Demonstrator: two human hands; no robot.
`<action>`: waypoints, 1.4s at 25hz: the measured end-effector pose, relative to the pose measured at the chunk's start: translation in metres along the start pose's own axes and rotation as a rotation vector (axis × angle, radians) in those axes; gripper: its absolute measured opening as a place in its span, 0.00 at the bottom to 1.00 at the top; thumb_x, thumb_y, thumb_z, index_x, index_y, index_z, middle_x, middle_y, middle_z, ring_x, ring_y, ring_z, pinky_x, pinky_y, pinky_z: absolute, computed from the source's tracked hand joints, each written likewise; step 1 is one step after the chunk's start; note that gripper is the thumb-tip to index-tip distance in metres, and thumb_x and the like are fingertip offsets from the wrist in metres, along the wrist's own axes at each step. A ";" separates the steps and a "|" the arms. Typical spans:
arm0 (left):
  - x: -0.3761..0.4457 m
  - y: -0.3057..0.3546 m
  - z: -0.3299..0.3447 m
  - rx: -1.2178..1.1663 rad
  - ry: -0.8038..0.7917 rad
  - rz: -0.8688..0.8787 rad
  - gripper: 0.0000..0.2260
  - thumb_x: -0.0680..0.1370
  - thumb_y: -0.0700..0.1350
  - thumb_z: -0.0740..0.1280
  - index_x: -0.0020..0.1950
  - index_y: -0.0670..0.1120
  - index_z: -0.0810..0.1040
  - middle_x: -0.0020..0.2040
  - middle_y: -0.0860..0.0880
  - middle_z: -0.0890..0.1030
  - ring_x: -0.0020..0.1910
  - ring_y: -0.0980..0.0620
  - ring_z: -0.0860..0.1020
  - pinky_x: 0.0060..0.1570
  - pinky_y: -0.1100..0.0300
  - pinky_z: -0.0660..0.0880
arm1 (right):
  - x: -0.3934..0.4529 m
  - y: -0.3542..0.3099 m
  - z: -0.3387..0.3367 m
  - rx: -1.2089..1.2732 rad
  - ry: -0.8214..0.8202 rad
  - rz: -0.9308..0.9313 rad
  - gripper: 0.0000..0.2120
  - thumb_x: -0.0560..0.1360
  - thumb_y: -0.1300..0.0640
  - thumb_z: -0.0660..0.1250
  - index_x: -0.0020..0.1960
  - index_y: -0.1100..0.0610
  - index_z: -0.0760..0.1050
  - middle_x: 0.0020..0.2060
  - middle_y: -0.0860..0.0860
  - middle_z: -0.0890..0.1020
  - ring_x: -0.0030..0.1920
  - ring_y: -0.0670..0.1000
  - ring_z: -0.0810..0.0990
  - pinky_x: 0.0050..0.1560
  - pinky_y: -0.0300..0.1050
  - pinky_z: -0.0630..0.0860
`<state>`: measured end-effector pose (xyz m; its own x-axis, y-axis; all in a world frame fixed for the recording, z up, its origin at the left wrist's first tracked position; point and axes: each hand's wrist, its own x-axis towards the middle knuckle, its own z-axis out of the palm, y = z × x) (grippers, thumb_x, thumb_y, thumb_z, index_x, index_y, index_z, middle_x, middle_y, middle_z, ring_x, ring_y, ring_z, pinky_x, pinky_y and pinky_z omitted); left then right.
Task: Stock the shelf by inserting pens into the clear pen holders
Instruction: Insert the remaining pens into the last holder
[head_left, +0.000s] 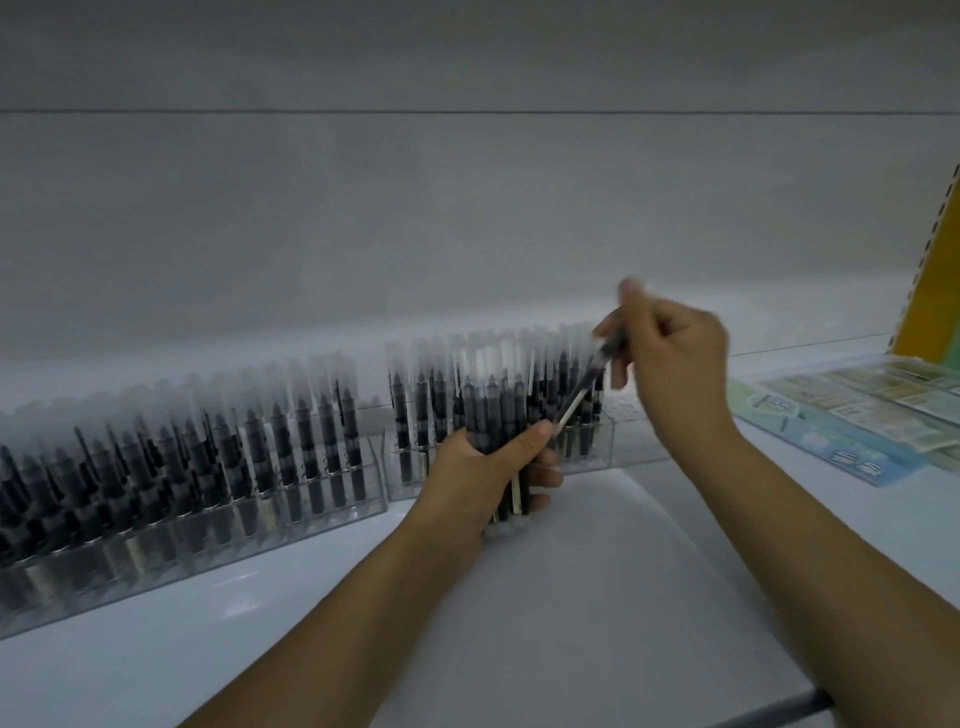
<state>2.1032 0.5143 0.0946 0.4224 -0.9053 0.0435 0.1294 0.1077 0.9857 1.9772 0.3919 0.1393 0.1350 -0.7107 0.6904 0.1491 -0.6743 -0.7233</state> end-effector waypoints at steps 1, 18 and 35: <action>0.000 -0.001 -0.001 0.040 0.009 0.006 0.09 0.76 0.46 0.72 0.40 0.41 0.81 0.33 0.45 0.82 0.30 0.50 0.79 0.30 0.58 0.76 | 0.005 0.001 -0.005 0.044 0.159 -0.012 0.23 0.80 0.44 0.62 0.37 0.59 0.81 0.27 0.56 0.81 0.23 0.53 0.77 0.31 0.40 0.75; -0.001 0.003 -0.003 -0.013 0.015 0.087 0.15 0.78 0.54 0.67 0.47 0.42 0.78 0.32 0.45 0.77 0.25 0.50 0.71 0.26 0.58 0.71 | 0.022 0.022 -0.021 -0.934 -0.271 -0.011 0.39 0.78 0.31 0.45 0.31 0.57 0.80 0.25 0.51 0.78 0.29 0.50 0.77 0.34 0.41 0.69; -0.001 0.000 0.000 0.205 0.012 0.109 0.12 0.77 0.49 0.71 0.41 0.41 0.82 0.35 0.43 0.84 0.32 0.46 0.80 0.37 0.53 0.78 | 0.014 -0.006 -0.020 0.214 0.274 -0.122 0.14 0.83 0.51 0.60 0.40 0.54 0.73 0.32 0.55 0.79 0.23 0.53 0.72 0.24 0.43 0.69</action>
<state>2.1028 0.5154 0.0950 0.4345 -0.8880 0.1506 -0.1020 0.1176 0.9878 1.9583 0.3819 0.1536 -0.1593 -0.6747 0.7207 0.3537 -0.7206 -0.5964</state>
